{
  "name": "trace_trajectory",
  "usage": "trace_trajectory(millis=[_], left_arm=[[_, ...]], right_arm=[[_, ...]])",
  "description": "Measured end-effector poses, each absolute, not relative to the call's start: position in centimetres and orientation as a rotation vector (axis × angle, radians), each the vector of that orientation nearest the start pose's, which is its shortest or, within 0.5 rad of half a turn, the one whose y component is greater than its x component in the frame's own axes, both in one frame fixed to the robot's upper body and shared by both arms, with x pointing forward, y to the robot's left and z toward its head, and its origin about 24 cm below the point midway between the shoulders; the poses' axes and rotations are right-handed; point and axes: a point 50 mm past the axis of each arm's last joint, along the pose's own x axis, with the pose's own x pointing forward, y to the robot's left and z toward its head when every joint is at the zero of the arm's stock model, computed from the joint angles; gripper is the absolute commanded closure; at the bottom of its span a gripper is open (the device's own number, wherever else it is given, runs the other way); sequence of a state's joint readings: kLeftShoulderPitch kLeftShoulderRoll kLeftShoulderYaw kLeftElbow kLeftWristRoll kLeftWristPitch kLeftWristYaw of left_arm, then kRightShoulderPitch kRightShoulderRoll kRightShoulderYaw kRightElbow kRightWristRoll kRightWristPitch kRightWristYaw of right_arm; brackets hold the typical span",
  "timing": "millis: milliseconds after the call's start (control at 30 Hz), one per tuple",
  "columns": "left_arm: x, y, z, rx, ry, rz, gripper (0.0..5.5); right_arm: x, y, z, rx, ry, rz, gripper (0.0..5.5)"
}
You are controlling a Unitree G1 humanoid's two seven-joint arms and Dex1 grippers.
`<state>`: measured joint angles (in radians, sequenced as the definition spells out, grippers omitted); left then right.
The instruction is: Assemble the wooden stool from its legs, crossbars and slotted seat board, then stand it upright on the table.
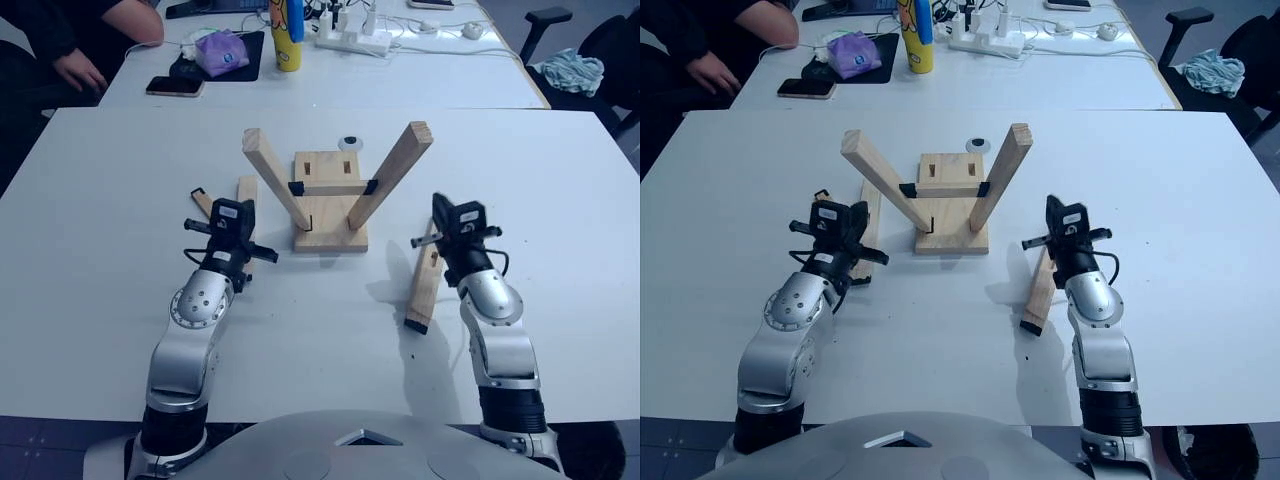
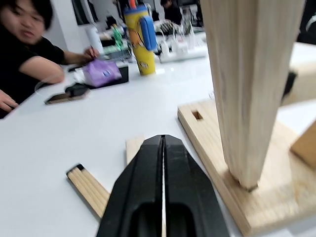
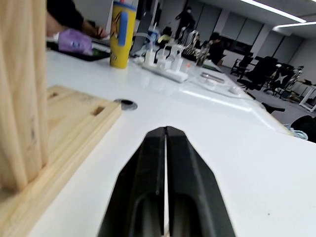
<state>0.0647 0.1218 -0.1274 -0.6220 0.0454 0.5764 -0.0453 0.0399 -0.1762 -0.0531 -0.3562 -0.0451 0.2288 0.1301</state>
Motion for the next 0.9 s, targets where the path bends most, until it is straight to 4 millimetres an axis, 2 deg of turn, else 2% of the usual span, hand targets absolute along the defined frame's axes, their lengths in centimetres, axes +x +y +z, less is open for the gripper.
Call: trace_trajectory(millis=[167, 267, 567, 900], left_arm=[[22.7, 14.0, 13.9, 0.147, -0.14, -0.075, 5.48], [22.4, 13.9, 15.1, 0.14, -0.217, -0.072, 5.48], [22.4, 13.9, 15.7, 0.143, -0.274, -0.054, 5.48], [22.8, 15.0, 15.3, 0.162, -0.26, 0.013, 5.48]], right_arm=[[25.1, -17.5, 13.4, -0.138, -0.178, 0.035, 5.5], [25.2, -17.1, 14.9, -0.111, -0.218, 0.042, 5.5], [25.3, -17.1, 15.1, -0.078, -0.205, 0.025, 5.5], [25.6, -17.7, 15.7, -0.071, -0.241, -0.038, 5.5]])
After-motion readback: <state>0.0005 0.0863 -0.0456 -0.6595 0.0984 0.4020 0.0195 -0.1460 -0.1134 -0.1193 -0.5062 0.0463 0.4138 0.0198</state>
